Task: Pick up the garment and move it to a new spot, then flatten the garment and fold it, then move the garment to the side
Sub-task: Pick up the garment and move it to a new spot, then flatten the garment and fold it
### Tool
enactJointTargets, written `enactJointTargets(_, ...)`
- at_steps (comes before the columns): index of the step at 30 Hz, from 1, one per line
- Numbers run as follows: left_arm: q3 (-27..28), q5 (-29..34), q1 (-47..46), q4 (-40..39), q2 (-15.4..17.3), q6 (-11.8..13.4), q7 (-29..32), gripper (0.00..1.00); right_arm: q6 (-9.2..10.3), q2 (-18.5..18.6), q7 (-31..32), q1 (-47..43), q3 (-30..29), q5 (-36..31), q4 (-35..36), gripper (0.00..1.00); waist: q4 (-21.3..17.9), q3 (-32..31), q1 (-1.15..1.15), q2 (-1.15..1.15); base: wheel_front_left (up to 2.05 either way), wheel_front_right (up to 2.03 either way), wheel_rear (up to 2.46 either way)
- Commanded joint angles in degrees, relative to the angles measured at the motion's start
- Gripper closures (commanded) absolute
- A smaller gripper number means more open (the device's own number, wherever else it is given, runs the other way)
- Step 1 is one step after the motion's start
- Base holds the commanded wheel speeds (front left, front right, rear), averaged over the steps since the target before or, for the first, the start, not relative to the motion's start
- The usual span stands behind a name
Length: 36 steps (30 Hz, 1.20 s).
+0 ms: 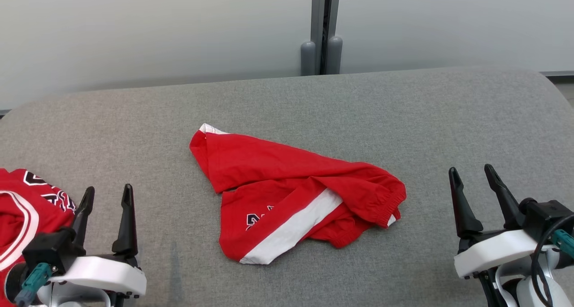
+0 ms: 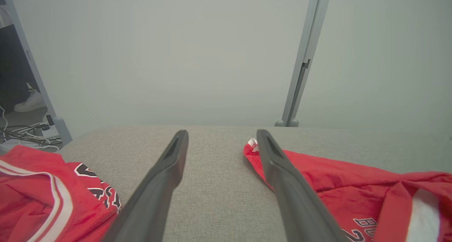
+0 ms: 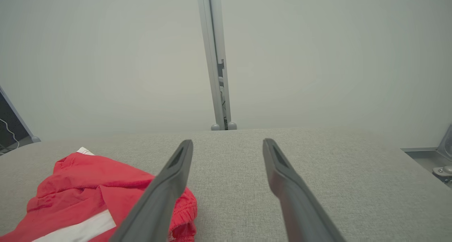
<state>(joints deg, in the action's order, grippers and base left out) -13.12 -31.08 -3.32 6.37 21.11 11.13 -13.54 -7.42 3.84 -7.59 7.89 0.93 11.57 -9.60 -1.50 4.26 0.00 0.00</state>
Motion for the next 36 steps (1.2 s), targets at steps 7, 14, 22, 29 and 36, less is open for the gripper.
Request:
enactJointTargets(7,-1.11,0.06,2.82,-1.74,0.94,0.26,1.76,0.0,-0.13,0.61,1.59,-3.13,-0.45,0.39,1.28,0.0,-0.01,-2.61,0.0,0.0,0.0,0.0,0.0)
enactJointTargets(14,-1.57,-0.09,3.75,-2.8,1.16,0.67,2.69,0.0,-0.13,0.47,2.53,-3.93,-0.51,0.08,2.65,0.0,0.08,-2.81,0.0,0.0,0.0,0.0,0.0)
enactJointTargets(22,-1.83,-0.36,3.84,-3.21,1.41,0.93,3.13,0.0,-0.13,0.26,2.55,-3.65,-0.51,0.26,2.7,0.0,0.14,-2.42,0.0,0.0,0.0,0.0,0.0)
enactJointTargets(29,-1.79,-0.5,3.93,-3.53,1.64,1.31,3.14,0.0,-0.13,0.28,2.54,-3.29,-0.01,0.17,2.33,0.0,0.0,-2.0,0.0,0.0,0.0,0.0,0.0)
enactJointTargets(36,-1.99,-0.53,3.33,-3.79,1.85,1.44,3.1,0.0,-0.13,0.35,2.54,-2.96,0.28,0.14,2.15,0.0,0.11,-1.44,0.0,0.0,0.0,0.0,0.0)
